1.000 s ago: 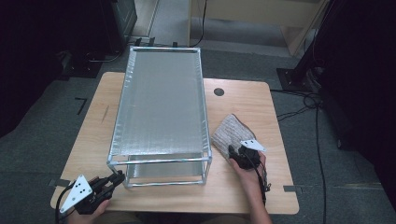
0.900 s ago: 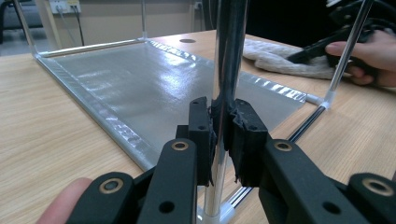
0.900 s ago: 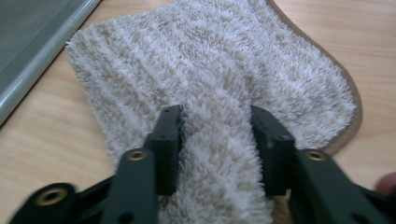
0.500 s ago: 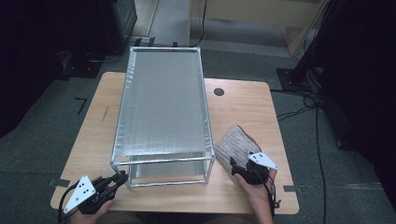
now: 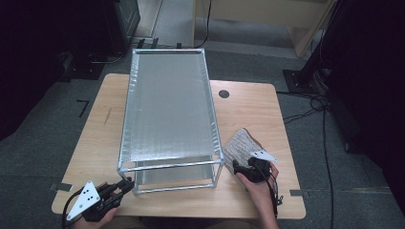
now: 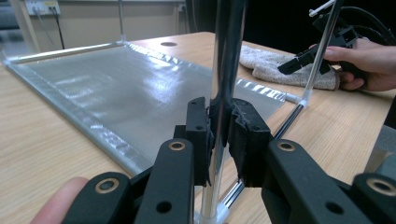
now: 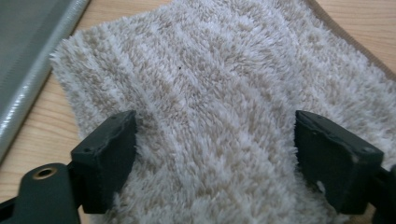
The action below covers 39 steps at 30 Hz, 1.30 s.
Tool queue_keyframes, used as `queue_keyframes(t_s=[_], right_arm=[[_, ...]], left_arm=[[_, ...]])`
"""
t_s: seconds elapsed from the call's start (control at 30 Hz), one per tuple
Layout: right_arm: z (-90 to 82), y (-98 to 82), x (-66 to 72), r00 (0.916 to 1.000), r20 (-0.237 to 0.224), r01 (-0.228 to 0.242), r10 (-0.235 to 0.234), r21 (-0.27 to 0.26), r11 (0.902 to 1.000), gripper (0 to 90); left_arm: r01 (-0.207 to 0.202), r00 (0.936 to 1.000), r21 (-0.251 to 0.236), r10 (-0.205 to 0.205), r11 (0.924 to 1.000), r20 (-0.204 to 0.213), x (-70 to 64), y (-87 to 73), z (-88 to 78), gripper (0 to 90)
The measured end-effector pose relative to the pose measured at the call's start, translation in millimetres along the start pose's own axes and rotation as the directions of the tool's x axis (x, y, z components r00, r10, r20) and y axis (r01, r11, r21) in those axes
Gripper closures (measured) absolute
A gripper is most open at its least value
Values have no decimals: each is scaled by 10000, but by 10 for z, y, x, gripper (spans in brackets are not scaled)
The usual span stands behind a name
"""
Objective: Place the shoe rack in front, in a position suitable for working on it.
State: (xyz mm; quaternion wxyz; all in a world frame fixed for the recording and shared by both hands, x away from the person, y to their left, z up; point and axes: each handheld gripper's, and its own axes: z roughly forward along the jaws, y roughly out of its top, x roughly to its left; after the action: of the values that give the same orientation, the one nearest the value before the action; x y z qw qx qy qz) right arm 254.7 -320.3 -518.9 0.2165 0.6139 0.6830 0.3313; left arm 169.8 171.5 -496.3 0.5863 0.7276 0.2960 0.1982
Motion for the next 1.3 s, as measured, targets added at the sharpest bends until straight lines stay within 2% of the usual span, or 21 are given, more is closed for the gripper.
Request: queue_keyframes(t_s=[0.03,0.07,0.1,0.2,0.3,0.4,0.47,0.57,0.6,0.63,0.73,0.77,0.8,0.87,0.93,1.0,1.13,1.2,1.23,1.3], right_arm=[[-25,-13,-8,9999,-132,-81,78,-226,9997,108],[-62,-29,-20,9988,-449,-185,170,-324,9993,85],[-106,-52,-40,9982,-589,-83,53,-503,9987,82],[-174,-78,-75,9990,-454,-4,-28,-717,9974,82],[-142,-117,-130,9993,-349,115,-132,-497,9987,97],[-130,-107,-112,9993,-302,201,-213,-373,9991,161],[-115,-109,-97,9981,-489,363,-371,-169,9992,224],[-128,-107,-100,9968,-652,464,-472,-137,9988,316],[-128,-107,-100,9968,-652,464,-472,-137,9988,316],[-137,-117,-82,9959,-680,591,-603,-197,9981,405],[-151,-134,-52,9939,-866,661,-683,-274,9974,535],[-151,-134,-52,9939,-866,661,-683,-274,9974,535],[-162,-155,-51,9911,-1157,627,-664,-352,9974,593],[-167,-166,-79,9900,-1320,446,-503,-457,9980,639],[-181,-173,-77,9894,-1356,458,-519,-477,9978,671],[-195,-180,-42,9908,-1023,819,-887,-692,9942,691],[-226,-192,2,9914,-643,1069,-1138,-1016,9891,700],[-235,-195,-6,9927,-557,1002,-1074,-1182,9879,705],[-258,-197,-28,9949,-589,722,-813,-1436,9870,707],[-280,-197,-49,9965,-613,467,-569,-1564,9866,708]], left_arm=[[-146,9999,-5,146,9999,22,-22,19,8,779],[-138,9999,-28,138,9999,50,-32,23,16,780],[-189,9998,-31,189,9998,115,-33,27,24,787],[-224,9994,-16,224,9997,255,-32,31,40,802],[-191,9985,-68,194,9998,505,-36,29,91,803],[-243,9977,-55,246,9997,633,-42,33,115,803],[-247,9973,-41,249,9997,698,-45,33,118,804],[-251,9968,-30,252,9997,760,-39,34,122,803],[-251,9968,-30,252,9997,760,-39,34,122,802],[-262,9966,-38,264,9996,782,-38,34,128,802],[-423,9963,-63,426,9991,743,-78,36,159,803],[-423,9963,-63,426,9991,743,-78,36,159,803],[-450,9964,-52,453,9990,715,-90,37,161,803],[-517,9963,-38,519,9987,684,-109,37,163,804],[-531,9966,-7,530,9986,633,-122,37,157,804],[-572,9965,11,570,9984,611,-125,38,153,804],[-550,9966,0,549,9985,616,-123,33,160,801],[-541,9966,-15,541,9985,624,-122,30,164,800],[-526,9966,-19,526,9986,638,-121,29,167,798],[-528,9965,-21,528,9986,652,-114,31,167,797]])
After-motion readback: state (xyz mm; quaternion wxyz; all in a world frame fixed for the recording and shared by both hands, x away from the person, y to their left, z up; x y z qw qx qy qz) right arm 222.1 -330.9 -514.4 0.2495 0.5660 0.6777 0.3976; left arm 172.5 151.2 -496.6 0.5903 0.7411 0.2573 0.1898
